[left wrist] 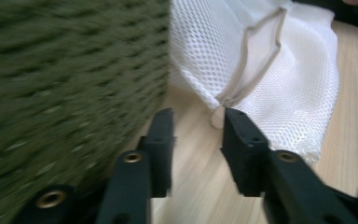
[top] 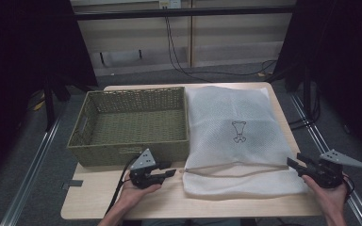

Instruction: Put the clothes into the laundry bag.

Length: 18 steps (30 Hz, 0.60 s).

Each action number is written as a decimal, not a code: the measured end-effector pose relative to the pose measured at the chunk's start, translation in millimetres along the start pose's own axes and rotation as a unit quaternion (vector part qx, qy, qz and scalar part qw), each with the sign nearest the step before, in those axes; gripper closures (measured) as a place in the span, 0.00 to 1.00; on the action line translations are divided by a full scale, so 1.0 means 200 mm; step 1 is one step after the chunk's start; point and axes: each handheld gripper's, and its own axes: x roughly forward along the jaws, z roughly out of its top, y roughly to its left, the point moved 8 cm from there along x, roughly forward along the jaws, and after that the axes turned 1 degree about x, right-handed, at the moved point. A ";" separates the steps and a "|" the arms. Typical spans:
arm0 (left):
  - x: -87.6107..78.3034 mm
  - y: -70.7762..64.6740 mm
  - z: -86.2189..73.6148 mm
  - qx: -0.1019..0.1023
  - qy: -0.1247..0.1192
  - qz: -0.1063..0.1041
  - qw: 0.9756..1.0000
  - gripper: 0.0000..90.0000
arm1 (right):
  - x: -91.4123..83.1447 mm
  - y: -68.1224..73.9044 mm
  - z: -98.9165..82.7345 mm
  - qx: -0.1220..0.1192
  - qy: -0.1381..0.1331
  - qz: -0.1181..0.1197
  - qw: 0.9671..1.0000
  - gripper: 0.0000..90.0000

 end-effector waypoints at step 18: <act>-0.45 0.17 -0.13 -0.009 -0.047 0.156 0.987 0.18 | 0.00 0.41 0.09 -0.025 -0.047 0.054 0.997 0.31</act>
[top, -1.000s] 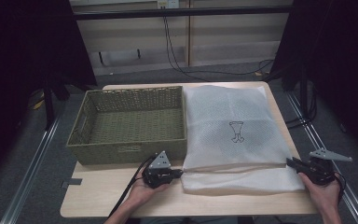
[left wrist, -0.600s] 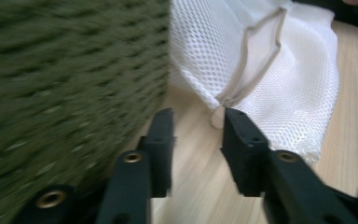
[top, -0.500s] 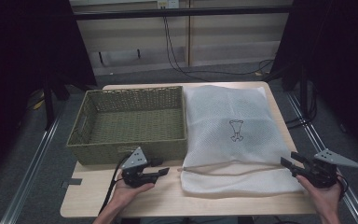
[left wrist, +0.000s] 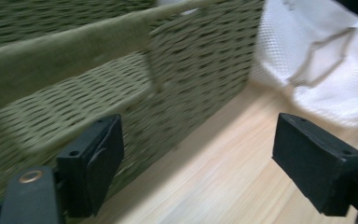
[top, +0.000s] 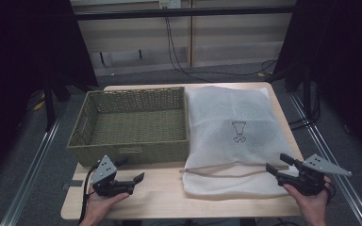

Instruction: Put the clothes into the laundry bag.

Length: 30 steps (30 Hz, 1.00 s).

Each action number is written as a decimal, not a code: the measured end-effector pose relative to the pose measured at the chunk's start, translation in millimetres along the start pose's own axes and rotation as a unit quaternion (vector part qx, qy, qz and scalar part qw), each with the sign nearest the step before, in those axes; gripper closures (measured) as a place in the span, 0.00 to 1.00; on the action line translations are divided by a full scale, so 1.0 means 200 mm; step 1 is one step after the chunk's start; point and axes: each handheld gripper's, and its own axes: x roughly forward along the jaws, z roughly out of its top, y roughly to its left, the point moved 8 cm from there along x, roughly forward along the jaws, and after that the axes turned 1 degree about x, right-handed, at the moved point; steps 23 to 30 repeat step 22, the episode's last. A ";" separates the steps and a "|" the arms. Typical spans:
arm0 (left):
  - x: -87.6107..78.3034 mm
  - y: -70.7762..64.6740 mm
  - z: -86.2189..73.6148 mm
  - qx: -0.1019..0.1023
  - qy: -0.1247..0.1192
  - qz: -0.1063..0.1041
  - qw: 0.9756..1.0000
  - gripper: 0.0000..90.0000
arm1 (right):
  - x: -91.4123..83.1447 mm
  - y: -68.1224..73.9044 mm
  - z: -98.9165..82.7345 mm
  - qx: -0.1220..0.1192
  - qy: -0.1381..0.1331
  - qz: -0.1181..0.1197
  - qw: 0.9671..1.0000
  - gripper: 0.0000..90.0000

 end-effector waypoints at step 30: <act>-0.13 0.12 -0.20 -0.069 0.013 -0.008 0.998 0.02 | -0.05 0.07 -0.16 0.021 -0.002 0.000 1.000 0.18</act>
